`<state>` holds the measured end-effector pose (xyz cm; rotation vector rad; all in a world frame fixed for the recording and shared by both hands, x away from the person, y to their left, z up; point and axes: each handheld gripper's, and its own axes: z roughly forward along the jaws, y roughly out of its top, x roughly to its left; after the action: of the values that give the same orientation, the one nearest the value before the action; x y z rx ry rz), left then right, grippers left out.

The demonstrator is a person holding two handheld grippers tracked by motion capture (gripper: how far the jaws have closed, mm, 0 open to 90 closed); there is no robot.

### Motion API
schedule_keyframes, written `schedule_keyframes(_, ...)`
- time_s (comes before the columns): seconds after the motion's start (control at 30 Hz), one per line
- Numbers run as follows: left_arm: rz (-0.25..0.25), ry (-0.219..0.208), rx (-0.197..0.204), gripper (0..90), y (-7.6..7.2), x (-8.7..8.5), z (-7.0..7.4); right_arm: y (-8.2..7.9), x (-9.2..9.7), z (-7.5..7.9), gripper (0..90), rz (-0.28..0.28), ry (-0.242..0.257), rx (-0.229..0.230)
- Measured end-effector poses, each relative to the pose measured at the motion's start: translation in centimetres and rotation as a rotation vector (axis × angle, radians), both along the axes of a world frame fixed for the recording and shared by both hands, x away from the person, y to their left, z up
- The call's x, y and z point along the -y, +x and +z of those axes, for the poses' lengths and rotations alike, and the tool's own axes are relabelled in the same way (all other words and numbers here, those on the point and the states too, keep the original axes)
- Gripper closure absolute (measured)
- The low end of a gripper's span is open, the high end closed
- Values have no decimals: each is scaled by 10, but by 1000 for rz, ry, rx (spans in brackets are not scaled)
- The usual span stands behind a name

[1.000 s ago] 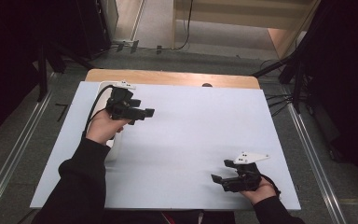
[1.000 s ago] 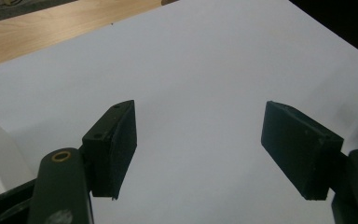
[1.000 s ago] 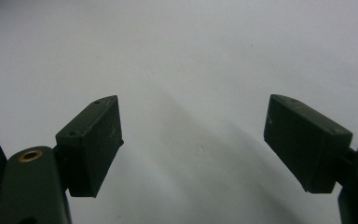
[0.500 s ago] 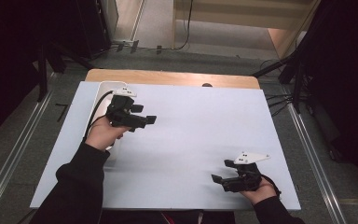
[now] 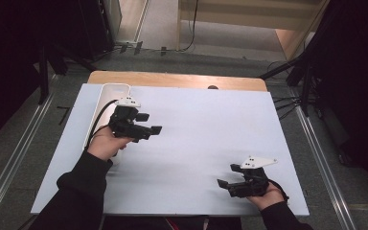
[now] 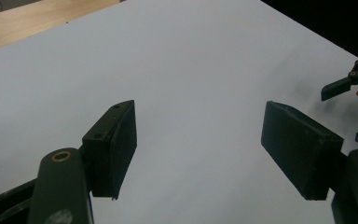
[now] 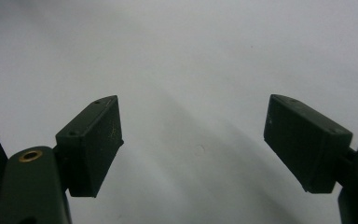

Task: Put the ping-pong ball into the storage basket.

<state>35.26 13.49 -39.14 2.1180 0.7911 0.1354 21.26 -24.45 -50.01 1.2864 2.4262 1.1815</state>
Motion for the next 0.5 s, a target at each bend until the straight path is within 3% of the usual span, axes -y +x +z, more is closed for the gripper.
schedule_keyframes(0.5,0,-20,34,273,-14,-10,-5,0,0,-1,181,0,-2,-2)
